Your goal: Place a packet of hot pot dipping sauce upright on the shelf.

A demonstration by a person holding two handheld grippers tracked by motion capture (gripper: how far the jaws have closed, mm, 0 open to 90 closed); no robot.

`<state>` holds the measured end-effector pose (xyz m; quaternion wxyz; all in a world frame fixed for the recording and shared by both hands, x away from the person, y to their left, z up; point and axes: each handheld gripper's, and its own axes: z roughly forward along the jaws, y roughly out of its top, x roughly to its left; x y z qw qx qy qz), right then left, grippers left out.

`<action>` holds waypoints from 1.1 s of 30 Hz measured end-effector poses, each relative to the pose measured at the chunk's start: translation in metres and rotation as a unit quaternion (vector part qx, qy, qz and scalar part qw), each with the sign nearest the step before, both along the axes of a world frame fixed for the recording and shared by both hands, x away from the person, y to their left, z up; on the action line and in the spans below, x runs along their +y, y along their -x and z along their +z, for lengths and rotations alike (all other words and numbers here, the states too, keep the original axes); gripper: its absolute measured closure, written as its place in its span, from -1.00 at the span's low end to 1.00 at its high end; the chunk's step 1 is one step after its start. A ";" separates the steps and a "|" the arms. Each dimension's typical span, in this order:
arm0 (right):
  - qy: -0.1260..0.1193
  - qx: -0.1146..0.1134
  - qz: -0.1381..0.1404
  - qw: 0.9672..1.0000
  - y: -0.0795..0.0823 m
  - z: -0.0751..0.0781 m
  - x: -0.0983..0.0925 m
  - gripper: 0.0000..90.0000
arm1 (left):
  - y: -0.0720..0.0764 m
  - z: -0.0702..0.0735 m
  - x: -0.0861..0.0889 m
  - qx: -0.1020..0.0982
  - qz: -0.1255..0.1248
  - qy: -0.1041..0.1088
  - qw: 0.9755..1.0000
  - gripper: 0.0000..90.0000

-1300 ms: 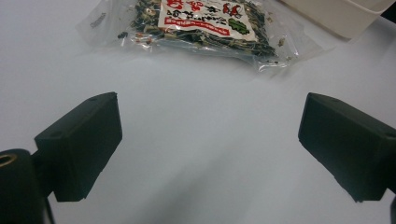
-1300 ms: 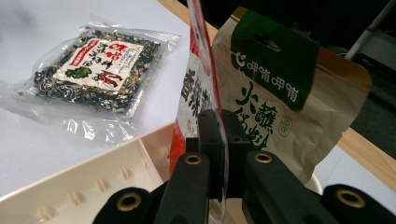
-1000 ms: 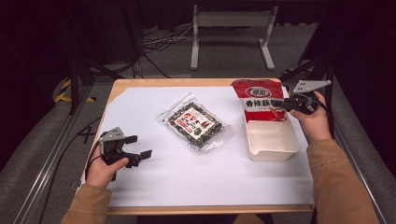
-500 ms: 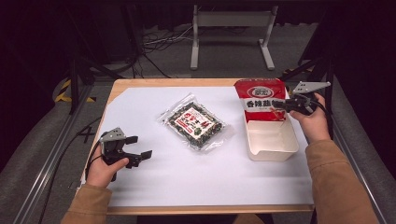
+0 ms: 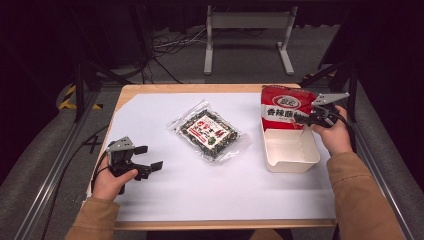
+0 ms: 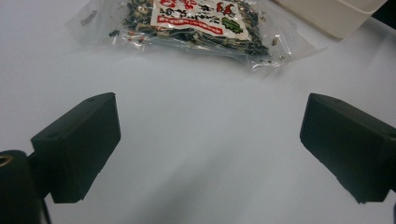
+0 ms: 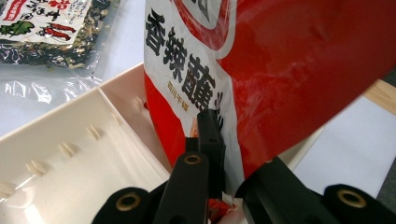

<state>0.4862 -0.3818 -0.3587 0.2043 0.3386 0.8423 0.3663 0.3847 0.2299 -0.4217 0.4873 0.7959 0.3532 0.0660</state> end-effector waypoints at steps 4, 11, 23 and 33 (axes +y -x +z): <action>-0.006 -0.001 -0.005 1.000 0.001 -0.004 -0.002 0.97 | 0.000 -0.001 -0.002 0.000 -0.001 0.000 1.000 -0.88; -0.009 0.000 -0.015 1.000 0.002 -0.004 -0.001 0.96 | 0.000 -0.001 -0.004 -0.006 0.003 -0.014 1.000 -0.91; -0.051 -0.028 -0.063 0.996 0.012 0.004 -0.004 0.07 | 0.000 0.000 -0.007 -0.010 0.002 -0.028 1.000 -0.91; -0.046 -0.052 -0.084 0.994 0.039 0.017 -0.013 -0.10 | -0.005 0.009 -0.012 -0.018 0.000 -0.040 0.999 -0.87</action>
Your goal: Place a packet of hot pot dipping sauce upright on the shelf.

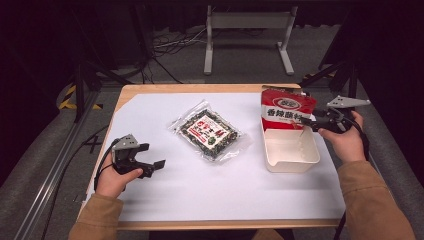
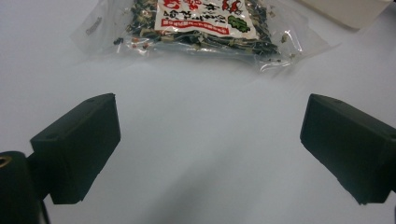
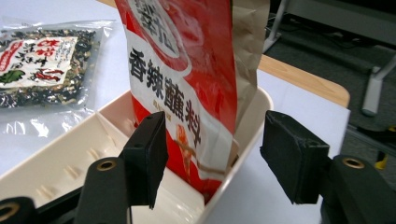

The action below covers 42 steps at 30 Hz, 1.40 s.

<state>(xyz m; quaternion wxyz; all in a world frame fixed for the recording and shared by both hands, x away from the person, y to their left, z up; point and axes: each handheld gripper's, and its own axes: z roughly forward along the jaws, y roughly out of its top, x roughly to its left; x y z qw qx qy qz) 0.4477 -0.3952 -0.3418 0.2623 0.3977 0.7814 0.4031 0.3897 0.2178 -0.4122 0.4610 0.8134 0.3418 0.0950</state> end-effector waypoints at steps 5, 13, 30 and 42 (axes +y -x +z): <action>-0.007 -0.003 -0.001 1.000 0.017 0.007 -0.003 -0.11 | -0.001 0.005 -0.005 0.003 -0.002 0.011 1.000 -0.83; -0.014 -0.011 0.037 0.999 0.046 0.022 0.010 -0.06 | -0.002 0.010 -0.010 0.005 0.003 0.005 1.000 -0.80; -0.053 -0.003 0.126 0.991 0.086 0.025 0.066 0.18 | 0.004 0.021 -0.011 0.023 0.003 0.001 1.000 -0.67; -0.068 0.000 0.161 0.985 0.097 0.015 0.097 0.11 | 0.011 0.027 -0.011 0.011 0.001 0.008 1.000 -0.65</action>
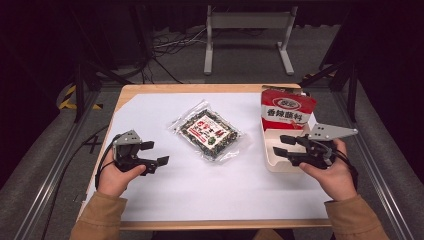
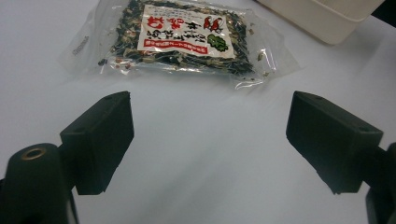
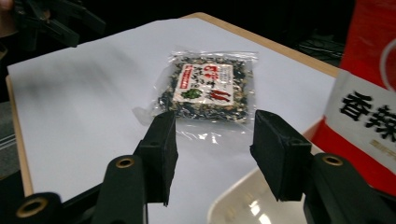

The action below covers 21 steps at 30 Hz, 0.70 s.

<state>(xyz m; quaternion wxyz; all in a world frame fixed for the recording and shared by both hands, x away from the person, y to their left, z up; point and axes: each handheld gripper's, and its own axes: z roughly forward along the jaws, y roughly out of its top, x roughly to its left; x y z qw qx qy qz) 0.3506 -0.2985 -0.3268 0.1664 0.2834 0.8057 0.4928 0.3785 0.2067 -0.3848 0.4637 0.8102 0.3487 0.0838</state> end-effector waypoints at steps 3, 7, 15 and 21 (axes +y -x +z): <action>-0.010 0.000 0.013 1.000 0.000 -0.003 0.010 0.09 | 0.004 0.001 0.003 -0.008 0.007 0.000 1.000 -0.66; -0.015 0.002 0.020 1.000 -0.002 -0.005 0.019 0.06 | 0.009 0.002 0.007 -0.010 0.015 0.001 1.000 -0.66; -0.015 0.008 0.039 0.999 -0.009 -0.012 0.038 0.01 | 0.016 0.002 0.018 -0.019 0.035 0.003 0.999 -0.67; -0.008 0.011 0.055 0.998 -0.014 -0.016 0.055 -0.02 | 0.020 0.002 0.023 -0.026 0.047 0.011 0.998 -0.68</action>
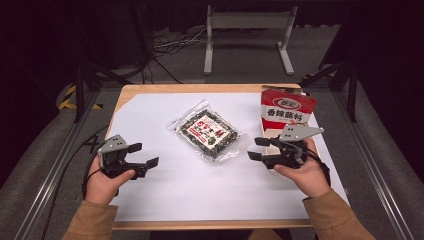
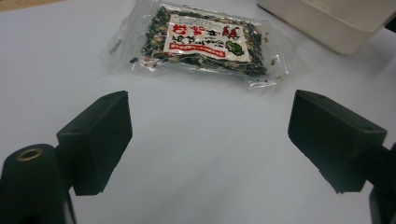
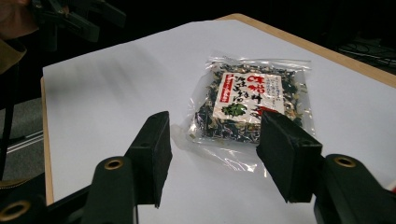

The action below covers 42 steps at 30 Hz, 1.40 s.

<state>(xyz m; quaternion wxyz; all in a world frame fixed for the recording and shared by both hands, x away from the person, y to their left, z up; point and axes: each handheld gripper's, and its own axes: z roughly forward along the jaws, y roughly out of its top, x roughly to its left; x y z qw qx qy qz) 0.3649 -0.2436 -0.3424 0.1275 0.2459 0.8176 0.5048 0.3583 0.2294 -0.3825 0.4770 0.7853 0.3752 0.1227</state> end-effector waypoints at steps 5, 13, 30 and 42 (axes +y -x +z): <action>0.006 0.002 0.015 1.000 -0.004 -0.004 0.017 -0.03 | 0.001 0.000 0.001 0.001 0.006 0.000 1.000 -0.68; 0.018 0.013 0.035 0.999 -0.011 -0.015 0.042 -0.04 | 0.000 0.001 0.001 0.003 0.006 0.002 1.000 -0.68; 0.048 0.015 0.060 0.997 -0.021 -0.037 0.080 0.05 | 0.000 0.001 0.004 0.008 0.015 -0.001 1.000 -0.68; 0.077 0.008 0.081 0.994 -0.027 -0.055 0.100 0.04 | 0.000 -0.001 0.005 0.010 0.014 0.000 1.000 -0.68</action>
